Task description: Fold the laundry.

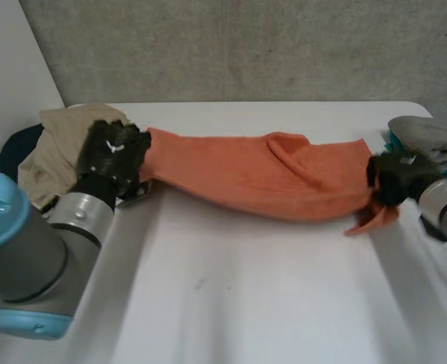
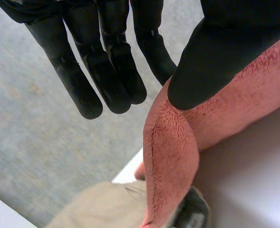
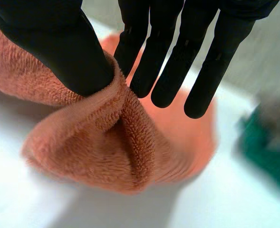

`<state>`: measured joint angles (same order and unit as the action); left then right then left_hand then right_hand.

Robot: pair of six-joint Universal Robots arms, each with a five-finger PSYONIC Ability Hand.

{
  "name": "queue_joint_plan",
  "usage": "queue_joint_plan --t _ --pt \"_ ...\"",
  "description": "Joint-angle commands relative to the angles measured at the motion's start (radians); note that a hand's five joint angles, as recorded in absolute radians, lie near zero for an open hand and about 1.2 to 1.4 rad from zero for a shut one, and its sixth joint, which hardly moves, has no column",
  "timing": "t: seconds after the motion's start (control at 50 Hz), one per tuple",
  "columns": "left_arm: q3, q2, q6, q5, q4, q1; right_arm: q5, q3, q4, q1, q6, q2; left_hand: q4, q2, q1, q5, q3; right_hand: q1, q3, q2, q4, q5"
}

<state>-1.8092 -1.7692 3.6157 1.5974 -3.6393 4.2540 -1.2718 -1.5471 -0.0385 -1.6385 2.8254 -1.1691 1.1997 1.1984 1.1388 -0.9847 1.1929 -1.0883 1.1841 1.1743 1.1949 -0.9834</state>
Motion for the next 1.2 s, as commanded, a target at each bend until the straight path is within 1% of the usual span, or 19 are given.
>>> queue_joint_plan --t 0.02,0.06,0.14,0.2,0.28,0.34,0.44,0.5,0.58,0.66,0.68,0.74,0.78,0.82,0.84,0.9,0.92,0.98,1.2 --pt "0.011 0.235 0.003 -0.004 0.188 0.026 0.002 0.015 0.136 0.086 -0.285 -0.291 0.197 0.198 0.257 -0.237 0.203 -0.308 0.212 0.222 0.201 -0.238" --pt "0.022 0.284 0.006 -0.005 0.235 0.040 0.002 0.057 0.231 0.112 -0.393 -0.323 0.197 0.198 0.257 -0.237 0.203 -0.308 0.212 0.222 0.201 -0.238" --pt "0.059 0.376 0.006 -0.013 0.378 0.058 -0.008 0.123 0.388 0.117 -0.512 -0.348 0.197 0.198 0.257 -0.237 0.203 -0.308 0.212 0.222 0.201 -0.238" --pt "0.060 0.375 0.004 -0.019 0.421 0.056 -0.011 0.137 0.451 0.117 -0.541 -0.347 0.197 0.198 0.257 -0.237 0.203 -0.308 0.212 0.222 0.201 -0.238" --pt "0.060 0.249 0.006 -0.014 0.433 0.055 -0.005 0.121 0.476 0.111 -0.555 -0.305 0.197 0.198 0.257 -0.237 0.203 -0.308 0.212 0.222 0.201 -0.238" --pt "0.080 0.094 0.008 -0.017 0.430 0.056 -0.009 0.139 0.463 0.066 -0.557 -0.183 0.197 0.198 0.257 -0.237 0.203 -0.308 0.212 0.222 0.201 -0.238" --pt "0.206 -0.131 0.003 -0.022 0.412 0.027 -0.081 0.212 0.431 0.006 -0.549 -0.031 0.197 0.198 0.257 -0.237 0.203 -0.308 0.212 0.222 0.201 -0.238" --pt "0.307 -0.249 0.006 -0.025 0.386 0.004 -0.133 0.236 0.384 -0.023 -0.547 0.025 0.197 0.198 0.257 -0.237 0.203 -0.308 0.212 0.222 0.201 -0.238" --pt "0.404 -0.325 0.004 -0.030 0.366 0.010 -0.147 0.237 0.255 -0.043 -0.544 0.043 0.197 0.198 0.257 -0.237 0.203 -0.308 0.212 0.222 0.201 -0.238" --pt "0.546 -0.369 0.006 -0.030 0.318 0.029 -0.149 0.274 0.050 -0.049 -0.541 0.075 0.197 0.198 0.257 -0.237 0.203 -0.308 0.212 0.222 0.201 -0.238" --pt "0.586 -0.381 0.008 -0.028 0.303 0.030 -0.152 0.321 -0.046 -0.058 -0.535 0.091 0.197 0.198 0.257 -0.237 0.203 -0.308 0.212 0.222 0.201 -0.238" --pt "0.787 -0.418 0.020 -0.030 0.214 0.030 -0.150 0.398 -0.200 -0.092 -0.512 0.101 0.197 0.198 0.257 -0.237 0.203 -0.308 0.212 0.222 0.201 -0.238" --pt "0.919 -0.414 0.031 -0.030 0.123 0.029 -0.150 0.473 -0.372 -0.115 -0.474 0.097 0.197 0.198 0.257 -0.237 0.203 -0.308 0.212 0.222 0.201 -0.238" --pt "0.985 -0.397 0.023 -0.025 0.032 0.032 -0.156 0.508 -0.487 -0.124 -0.442 0.088 0.197 0.198 0.257 -0.237 0.203 -0.308 0.212 0.222 0.201 -0.238" --pt "1.025 -0.371 0.021 -0.013 -0.070 0.038 -0.159 0.534 -0.582 -0.126 -0.410 0.072 0.197 0.198 0.257 -0.237 0.203 -0.308 0.212 0.222 0.201 -0.238" --pt "1.033 -0.322 0.023 0.001 -0.192 0.050 -0.158 0.544 -0.684 -0.127 -0.367 0.046 0.197 0.198 0.257 -0.237 0.203 -0.308 0.212 0.222 0.201 -0.238" --pt "1.028 -0.302 0.023 0.009 -0.228 0.055 -0.158 0.555 -0.699 -0.132 -0.347 0.042 0.197 0.198 0.257 -0.237 0.203 -0.308 0.212 0.222 0.201 -0.238" --pt "1.013 -0.291 0.023 0.013 -0.213 0.060 -0.152 0.562 -0.680 -0.133 -0.330 0.040 0.197 0.198 0.257 -0.237 0.203 -0.308 0.212 0.222 0.201 -0.238" --pt "0.634 -0.268 0.018 0.013 -0.134 0.060 -0.098 0.450 -0.496 -0.138 -0.323 0.065 0.197 0.198 0.257 -0.237 0.203 -0.308 0.212 0.222 0.201 -0.238"
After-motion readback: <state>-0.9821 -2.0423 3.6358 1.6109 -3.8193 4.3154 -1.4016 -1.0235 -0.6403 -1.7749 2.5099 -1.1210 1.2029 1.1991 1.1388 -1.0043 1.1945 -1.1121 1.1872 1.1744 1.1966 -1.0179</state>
